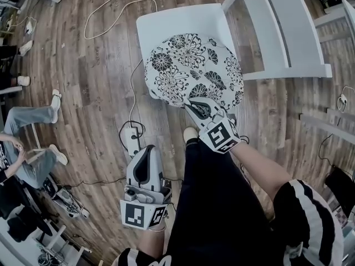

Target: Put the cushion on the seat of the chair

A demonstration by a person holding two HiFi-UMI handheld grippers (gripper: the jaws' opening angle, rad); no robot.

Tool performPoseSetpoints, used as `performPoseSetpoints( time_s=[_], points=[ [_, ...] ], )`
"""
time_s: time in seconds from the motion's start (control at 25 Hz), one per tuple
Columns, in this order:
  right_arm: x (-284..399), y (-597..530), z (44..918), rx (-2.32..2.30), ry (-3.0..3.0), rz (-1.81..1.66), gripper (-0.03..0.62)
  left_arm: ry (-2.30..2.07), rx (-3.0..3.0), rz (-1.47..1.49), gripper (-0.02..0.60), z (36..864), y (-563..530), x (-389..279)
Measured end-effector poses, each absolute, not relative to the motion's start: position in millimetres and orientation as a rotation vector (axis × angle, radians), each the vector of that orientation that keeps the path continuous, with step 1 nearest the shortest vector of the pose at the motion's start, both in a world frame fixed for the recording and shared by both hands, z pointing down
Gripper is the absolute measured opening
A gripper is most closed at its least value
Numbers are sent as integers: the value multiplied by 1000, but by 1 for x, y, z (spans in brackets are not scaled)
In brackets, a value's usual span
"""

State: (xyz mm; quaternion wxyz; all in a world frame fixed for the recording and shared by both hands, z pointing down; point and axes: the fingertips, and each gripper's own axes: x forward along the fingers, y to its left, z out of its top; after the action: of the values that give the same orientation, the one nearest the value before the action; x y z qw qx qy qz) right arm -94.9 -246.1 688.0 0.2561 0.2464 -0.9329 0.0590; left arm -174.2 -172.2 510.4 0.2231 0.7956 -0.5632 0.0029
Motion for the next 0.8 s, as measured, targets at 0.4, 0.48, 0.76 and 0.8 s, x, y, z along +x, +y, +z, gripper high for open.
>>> performPoseSetpoints(
  time_s=[0.4, 0.48, 0.76, 0.8],
  points=[
    [-107, -271, 710, 615, -2518, 116, 32, -1574, 2169, 3, 3, 525, -176, -178],
    [-107, -277, 713, 614, -2515, 108, 32, -1577, 2163, 11, 3, 529, -177, -178],
    [-111, -290, 726, 566, -2495, 70, 32, -1599, 2128, 12, 3, 535, -180, -182],
    [-111, -290, 728, 557, -2492, 60, 32, -1603, 2125, 10, 3, 536, -180, -181]
  ],
)
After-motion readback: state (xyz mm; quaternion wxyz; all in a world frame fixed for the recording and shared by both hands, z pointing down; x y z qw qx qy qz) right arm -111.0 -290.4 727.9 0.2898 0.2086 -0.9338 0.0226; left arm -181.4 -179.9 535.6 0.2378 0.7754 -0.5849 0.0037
